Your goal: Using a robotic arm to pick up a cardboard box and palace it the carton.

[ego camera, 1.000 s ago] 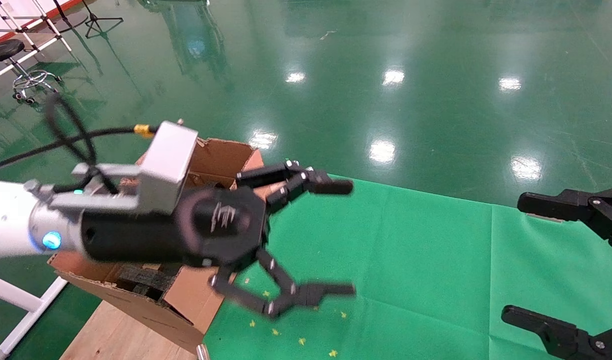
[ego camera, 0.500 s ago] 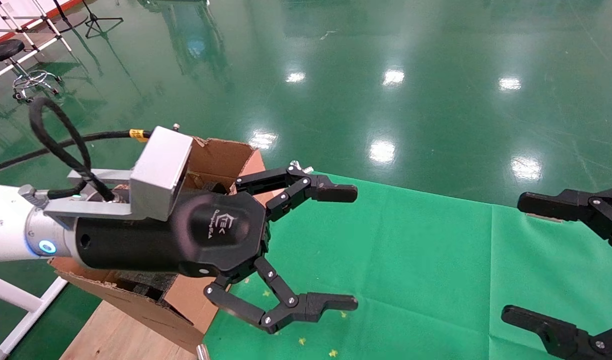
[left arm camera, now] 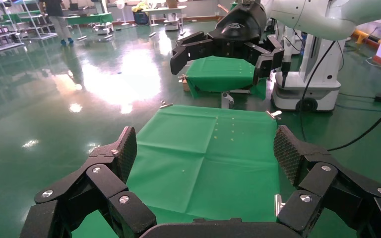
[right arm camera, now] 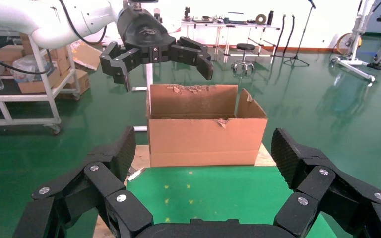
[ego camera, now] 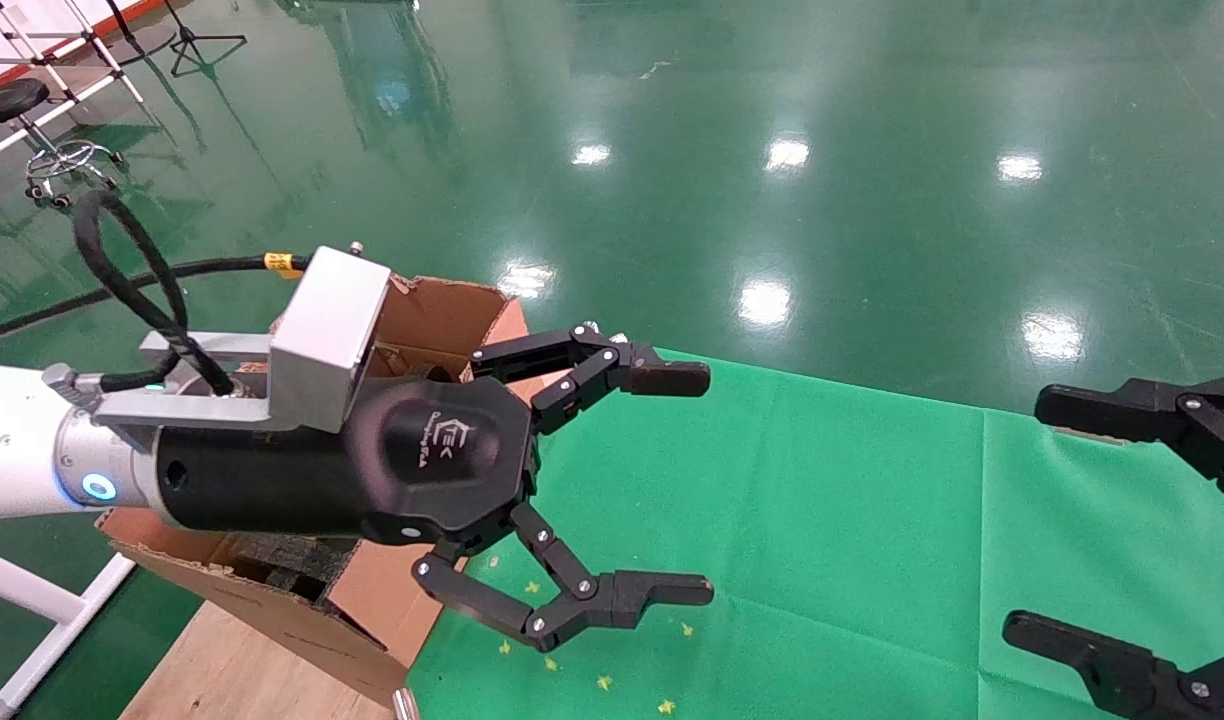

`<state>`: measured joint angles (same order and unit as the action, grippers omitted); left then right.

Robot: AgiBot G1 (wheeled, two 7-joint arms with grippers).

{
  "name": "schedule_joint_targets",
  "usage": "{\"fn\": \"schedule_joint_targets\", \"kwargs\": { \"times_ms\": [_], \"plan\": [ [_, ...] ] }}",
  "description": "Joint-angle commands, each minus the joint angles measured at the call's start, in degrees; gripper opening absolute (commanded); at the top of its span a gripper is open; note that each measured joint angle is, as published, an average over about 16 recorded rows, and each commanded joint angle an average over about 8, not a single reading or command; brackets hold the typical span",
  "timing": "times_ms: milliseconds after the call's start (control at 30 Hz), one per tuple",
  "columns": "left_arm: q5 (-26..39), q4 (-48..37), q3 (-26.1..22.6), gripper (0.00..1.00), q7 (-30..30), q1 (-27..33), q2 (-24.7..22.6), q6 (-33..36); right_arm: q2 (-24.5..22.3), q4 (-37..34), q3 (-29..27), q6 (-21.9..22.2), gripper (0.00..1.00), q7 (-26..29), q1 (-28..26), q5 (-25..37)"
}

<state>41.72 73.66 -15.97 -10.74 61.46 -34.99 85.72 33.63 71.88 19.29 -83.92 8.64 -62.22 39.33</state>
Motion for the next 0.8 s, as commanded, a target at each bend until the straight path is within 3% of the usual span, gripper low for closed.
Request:
{"fn": "schedule_joint_targets", "kwargs": {
  "times_ms": [33,800],
  "plan": [
    [0.1,-0.1,0.0,1.0,0.0,0.1,0.0,0.0,0.0,0.0,0.0,0.0,1.0,0.0,0.0,0.0],
    [0.3,-0.3,-0.1,1.0,0.0,0.2,0.0,-0.1,0.0,0.0,0.0,0.0,1.0,0.0,0.0,0.0]
  ]
}}
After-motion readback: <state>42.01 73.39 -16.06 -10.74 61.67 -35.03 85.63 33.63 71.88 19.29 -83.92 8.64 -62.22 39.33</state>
